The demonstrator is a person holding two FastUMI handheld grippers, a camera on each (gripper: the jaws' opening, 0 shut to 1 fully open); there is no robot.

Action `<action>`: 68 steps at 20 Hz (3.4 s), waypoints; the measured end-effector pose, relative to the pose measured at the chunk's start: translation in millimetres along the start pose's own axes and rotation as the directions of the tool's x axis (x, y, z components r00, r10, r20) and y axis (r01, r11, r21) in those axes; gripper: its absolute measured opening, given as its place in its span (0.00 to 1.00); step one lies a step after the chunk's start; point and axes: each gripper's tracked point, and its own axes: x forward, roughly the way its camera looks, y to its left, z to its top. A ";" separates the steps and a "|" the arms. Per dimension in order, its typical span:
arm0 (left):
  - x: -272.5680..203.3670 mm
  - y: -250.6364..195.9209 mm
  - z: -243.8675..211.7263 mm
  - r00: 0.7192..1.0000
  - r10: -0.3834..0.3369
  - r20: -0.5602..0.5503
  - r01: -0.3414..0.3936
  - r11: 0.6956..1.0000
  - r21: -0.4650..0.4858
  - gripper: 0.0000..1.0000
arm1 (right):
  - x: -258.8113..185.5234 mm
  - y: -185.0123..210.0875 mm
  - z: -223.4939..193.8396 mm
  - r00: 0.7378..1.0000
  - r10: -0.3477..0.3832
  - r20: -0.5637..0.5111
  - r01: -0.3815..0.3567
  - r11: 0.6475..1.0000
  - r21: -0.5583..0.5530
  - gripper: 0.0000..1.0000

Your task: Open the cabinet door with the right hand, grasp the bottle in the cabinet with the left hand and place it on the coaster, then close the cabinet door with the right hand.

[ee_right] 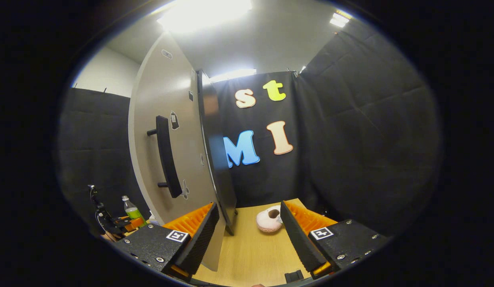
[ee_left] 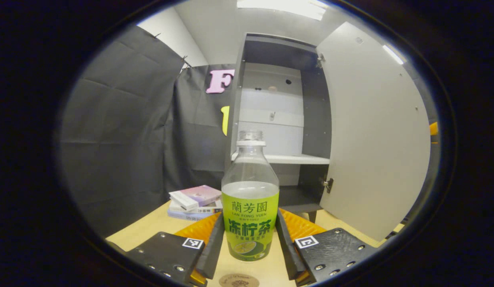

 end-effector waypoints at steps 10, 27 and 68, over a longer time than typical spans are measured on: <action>-6.8 25.2 -91.7 0.992 0.079 -0.095 -0.078 0.997 0.023 0.67 | 5.0 -2.4 -8.8 0.998 -0.026 -0.056 0.023 0.998 -0.050 0.95; -34.1 29.8 -159.3 0.981 0.120 -0.153 -0.113 0.992 0.054 0.68 | 23.9 19.4 -5.7 0.999 -0.026 -0.044 0.019 0.989 -0.145 0.95; -95.3 177.7 137.7 0.980 0.183 0.076 -0.185 0.983 0.016 0.85 | 37.6 56.2 48.1 0.948 -0.306 0.091 0.316 0.939 -0.139 0.93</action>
